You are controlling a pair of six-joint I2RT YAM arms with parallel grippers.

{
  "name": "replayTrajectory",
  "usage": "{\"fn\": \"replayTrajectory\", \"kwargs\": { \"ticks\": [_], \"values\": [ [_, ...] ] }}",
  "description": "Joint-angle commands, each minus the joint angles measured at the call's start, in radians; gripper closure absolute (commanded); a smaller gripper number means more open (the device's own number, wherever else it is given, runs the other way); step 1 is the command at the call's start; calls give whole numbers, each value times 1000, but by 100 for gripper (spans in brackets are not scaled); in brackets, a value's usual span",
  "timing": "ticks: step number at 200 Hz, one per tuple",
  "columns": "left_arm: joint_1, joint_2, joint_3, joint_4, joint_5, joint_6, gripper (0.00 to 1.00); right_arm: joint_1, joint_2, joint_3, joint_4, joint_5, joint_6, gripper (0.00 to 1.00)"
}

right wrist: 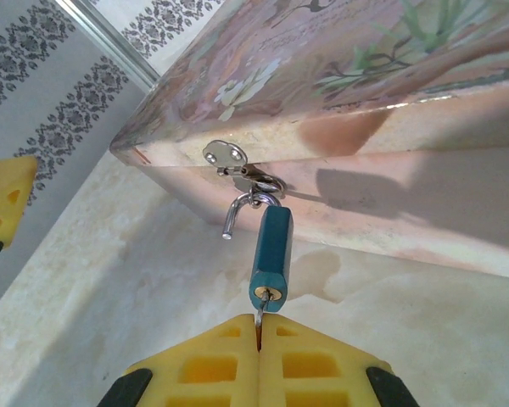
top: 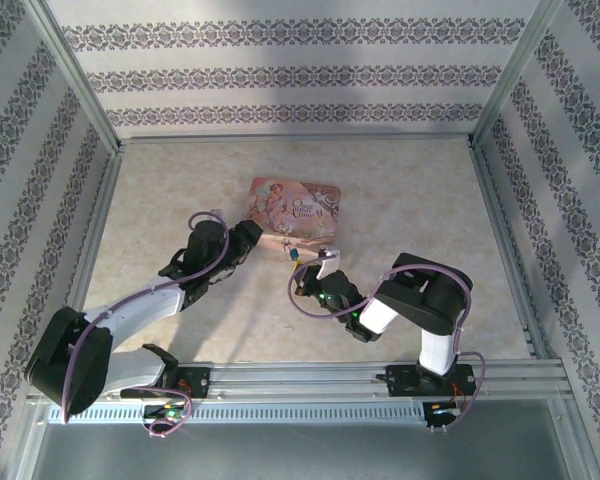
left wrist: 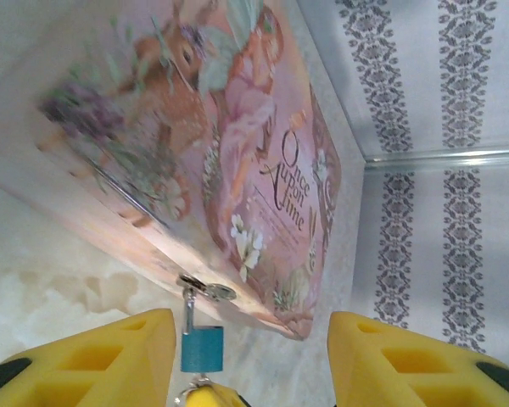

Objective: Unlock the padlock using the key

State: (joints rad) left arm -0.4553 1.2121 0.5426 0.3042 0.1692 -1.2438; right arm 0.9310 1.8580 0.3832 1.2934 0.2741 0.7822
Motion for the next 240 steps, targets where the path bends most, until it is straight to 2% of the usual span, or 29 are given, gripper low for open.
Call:
{"fn": "replayTrajectory", "kwargs": {
  "ticks": [1, 34, 88, 106, 135, 170, 201, 240],
  "values": [
    [24, -39, 14, -112, -32, 78, 49, -18, 16, -20, 40, -51, 62, 100],
    [59, -64, 5, -130, -31, 93, 49, -41, 36, -23, 44, -99, 110, 100],
    [109, -86, 21, -164, -27, 151, 49, -49, 55, -33, 63, -82, 141, 87],
    [133, -74, 37, -181, -22, 208, 45, -49, 45, -33, 57, -79, 134, 81],
    [214, -17, 51, -184, 72, 280, 40, -49, 4, -80, 35, -52, 124, 71],
    [249, 46, 128, -215, 176, 382, 35, -50, -111, -121, -35, -30, 69, 65],
    [250, 149, 276, -333, 262, 525, 30, -96, -230, -87, -170, -168, 41, 53],
    [256, 307, 400, -403, 308, 604, 28, -167, -209, -45, -154, -322, 147, 44]
  ]
}}
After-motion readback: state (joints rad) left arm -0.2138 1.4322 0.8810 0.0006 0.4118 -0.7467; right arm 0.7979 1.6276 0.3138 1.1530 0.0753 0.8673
